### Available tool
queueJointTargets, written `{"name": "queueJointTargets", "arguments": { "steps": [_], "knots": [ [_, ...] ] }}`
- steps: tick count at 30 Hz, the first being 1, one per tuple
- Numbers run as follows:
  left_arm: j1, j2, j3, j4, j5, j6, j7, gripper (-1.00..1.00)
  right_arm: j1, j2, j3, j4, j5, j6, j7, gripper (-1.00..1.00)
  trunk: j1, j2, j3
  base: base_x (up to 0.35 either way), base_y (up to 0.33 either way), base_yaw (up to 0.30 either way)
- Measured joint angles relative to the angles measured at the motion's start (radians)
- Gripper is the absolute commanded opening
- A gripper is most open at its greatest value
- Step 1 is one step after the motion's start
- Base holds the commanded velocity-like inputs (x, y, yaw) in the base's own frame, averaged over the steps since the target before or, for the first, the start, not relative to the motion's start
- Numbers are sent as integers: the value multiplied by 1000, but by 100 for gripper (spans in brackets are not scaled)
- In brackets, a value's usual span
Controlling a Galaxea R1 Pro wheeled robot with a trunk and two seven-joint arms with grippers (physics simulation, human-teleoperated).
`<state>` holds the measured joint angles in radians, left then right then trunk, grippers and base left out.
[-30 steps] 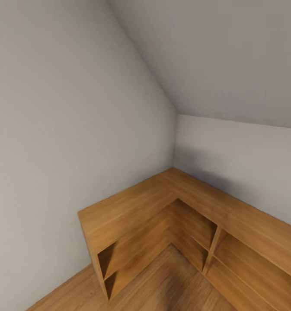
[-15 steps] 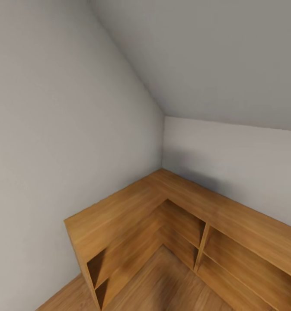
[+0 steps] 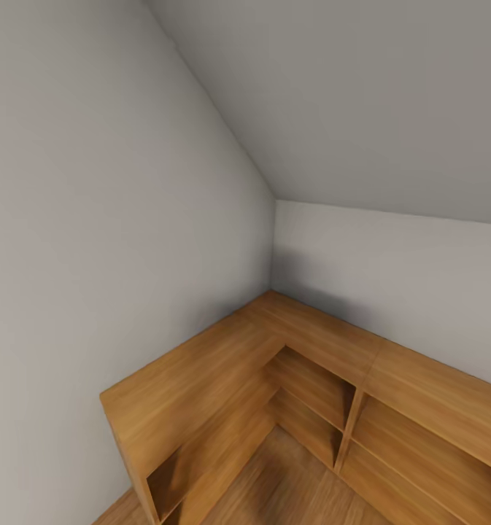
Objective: In the bedroom, organize the workspace by keeping the computer under the desk, ensuring the monitor is on the desk, placing the keyboard on the desk next to the monitor, placing the mouse on the desk next to the keyboard, moving the folder from the swivel chair onto the desk next to the mouse, stacking the notebook on top of the folder with the pen on top of the notebook, and positioning the swivel chair next to the desk.
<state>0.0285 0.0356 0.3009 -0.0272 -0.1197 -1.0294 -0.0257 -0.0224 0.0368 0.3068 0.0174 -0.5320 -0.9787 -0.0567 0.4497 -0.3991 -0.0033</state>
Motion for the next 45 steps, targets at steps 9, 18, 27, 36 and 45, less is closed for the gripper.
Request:
{"name": "queueJointTargets", "arguments": {
  "steps": [9, 18, 27, 36, 45],
  "knots": [
    [0, -23, 1, 5, 1, 20, 0, 100, -2, 6, 1, -8, -4, 26, 0, 100, 0, 0, 0, 0, 0, 0],
    [0, -25, 1, 6, 1, 21, 0, 100, -2, -19, -2, -26, -8, 36, -1, 100, 0, 0, 0, 0, 0, -4],
    [0, -23, 1, 6, 2, 20, 1, 100, -2, -23, -2, -27, -8, 36, -1, 100, 0, -1, 6, 0, 0, -141],
    [0, -23, 1, 6, 3, 19, 3, 100, -2, -22, -3, -26, -9, 29, 0, 100, 0, 0, 13, 0, 0, -228],
    [0, -18, 0, 6, 2, 19, 0, 100, -2, -22, -2, -24, -10, 30, -1, 100, 0, 0, 14, 3, 0, -263]
  ]
}}
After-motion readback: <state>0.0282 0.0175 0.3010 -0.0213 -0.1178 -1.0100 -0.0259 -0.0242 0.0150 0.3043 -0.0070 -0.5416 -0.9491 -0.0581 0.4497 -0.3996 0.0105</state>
